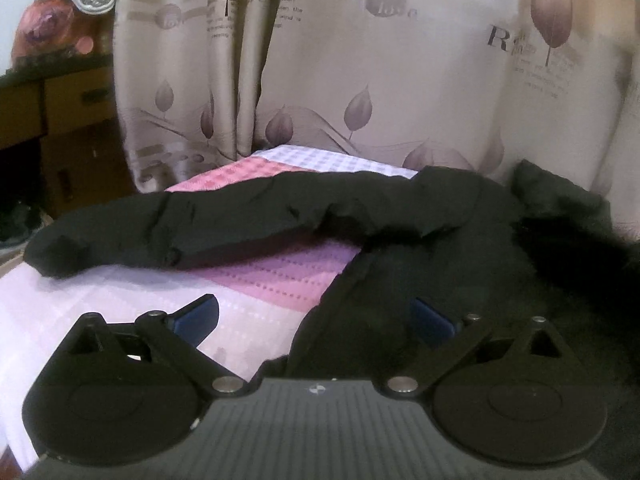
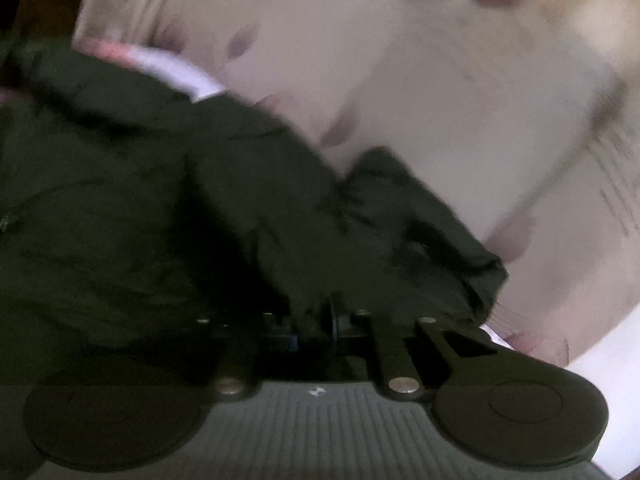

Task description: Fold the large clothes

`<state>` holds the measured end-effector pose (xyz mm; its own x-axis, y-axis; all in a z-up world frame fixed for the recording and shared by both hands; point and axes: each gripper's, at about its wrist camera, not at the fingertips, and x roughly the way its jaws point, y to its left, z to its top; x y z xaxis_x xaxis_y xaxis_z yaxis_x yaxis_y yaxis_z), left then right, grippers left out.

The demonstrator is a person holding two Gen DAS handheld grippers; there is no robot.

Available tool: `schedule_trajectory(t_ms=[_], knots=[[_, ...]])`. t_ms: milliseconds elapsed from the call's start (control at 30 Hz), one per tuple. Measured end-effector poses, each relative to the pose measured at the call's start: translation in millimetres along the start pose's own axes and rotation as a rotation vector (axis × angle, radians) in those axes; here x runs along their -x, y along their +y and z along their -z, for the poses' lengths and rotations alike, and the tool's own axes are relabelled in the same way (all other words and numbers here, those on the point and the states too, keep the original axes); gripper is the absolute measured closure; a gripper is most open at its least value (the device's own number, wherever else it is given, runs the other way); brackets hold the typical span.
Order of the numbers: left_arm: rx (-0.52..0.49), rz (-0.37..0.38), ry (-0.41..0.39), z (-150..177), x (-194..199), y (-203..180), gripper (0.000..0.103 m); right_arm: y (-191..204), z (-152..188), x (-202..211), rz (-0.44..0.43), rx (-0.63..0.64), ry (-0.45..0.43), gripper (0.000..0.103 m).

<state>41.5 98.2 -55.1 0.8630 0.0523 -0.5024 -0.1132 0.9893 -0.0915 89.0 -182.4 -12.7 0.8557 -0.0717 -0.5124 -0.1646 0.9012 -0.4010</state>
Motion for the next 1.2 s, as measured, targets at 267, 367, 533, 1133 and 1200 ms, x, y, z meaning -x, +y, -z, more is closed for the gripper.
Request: schedule_trajectory(t_ms=[267, 367, 533, 1133, 1200], knots=[[0.088, -0.013, 0.033, 4.3, -4.6, 8.7, 0.002, -240.2, 87.7, 130.5, 0.352, -0.362, -0.048, 0.091], [0.081, -0.022, 0.014, 5.0, -4.4, 4.9, 0.002, -317.9, 144.7, 169.1, 0.500, -0.493, 0.010, 0.091], [0.044, -0.025, -0.004, 6.4, -3.3, -4.9, 0.001, -397.7, 246.3, 188.7, 0.557, -0.741, 0.153, 0.091], [-0.014, -0.034, -0.015, 3.2, 7.8, -16.5, 0.001, -333.7, 405.7, 263.2, 0.248, -1.512, -0.084, 0.023], [-0.027, -0.001, -0.024, 2.0, 20.7, -15.9, 0.001, -300.4, 383.6, 279.9, 0.108, -1.394, -0.060, 0.023]])
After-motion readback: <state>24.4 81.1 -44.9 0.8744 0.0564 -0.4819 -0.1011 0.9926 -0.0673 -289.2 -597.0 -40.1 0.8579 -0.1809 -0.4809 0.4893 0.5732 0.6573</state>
